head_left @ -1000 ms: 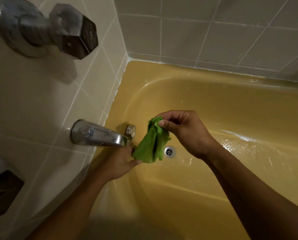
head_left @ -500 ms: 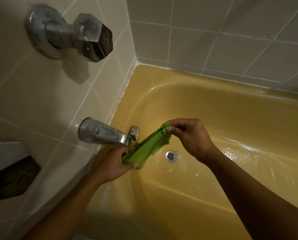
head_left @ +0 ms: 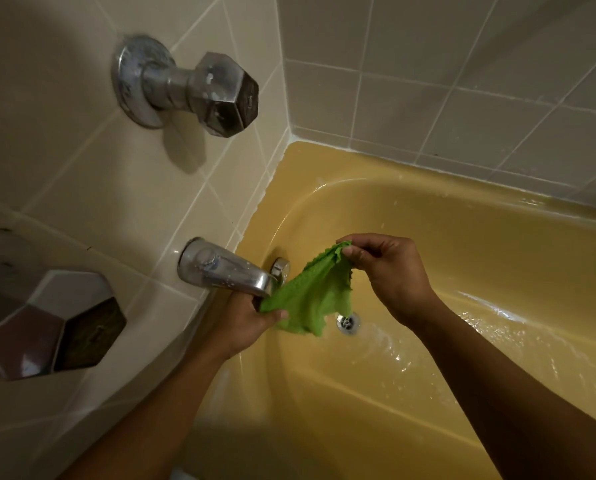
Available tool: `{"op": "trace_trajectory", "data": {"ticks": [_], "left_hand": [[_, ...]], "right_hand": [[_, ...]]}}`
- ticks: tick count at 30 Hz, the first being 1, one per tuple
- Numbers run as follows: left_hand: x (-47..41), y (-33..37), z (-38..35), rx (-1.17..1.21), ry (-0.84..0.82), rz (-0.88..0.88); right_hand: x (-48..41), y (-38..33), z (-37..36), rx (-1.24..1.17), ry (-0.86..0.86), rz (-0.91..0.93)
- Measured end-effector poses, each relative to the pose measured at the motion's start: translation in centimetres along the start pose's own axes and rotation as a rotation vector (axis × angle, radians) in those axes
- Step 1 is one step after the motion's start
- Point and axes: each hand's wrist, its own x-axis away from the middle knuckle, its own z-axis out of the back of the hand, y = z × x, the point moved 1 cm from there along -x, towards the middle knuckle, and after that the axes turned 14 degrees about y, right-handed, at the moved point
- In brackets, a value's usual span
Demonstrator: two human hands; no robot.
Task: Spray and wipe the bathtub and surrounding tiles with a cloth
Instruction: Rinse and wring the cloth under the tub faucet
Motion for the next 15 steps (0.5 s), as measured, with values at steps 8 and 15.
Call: {"op": "trace_trajectory", "data": {"ticks": [8,15], "left_hand": [[-0.1,-0.3,0.0,-0.025,0.137,-0.038],[0.1,-0.5,-0.2,0.06,0.093,0.005]], "right_hand": [[-0.5,-0.1,1.1,0.03,0.024,0.028],[-0.9,0.2,1.6,-0.003,0.068,0.007]]}}
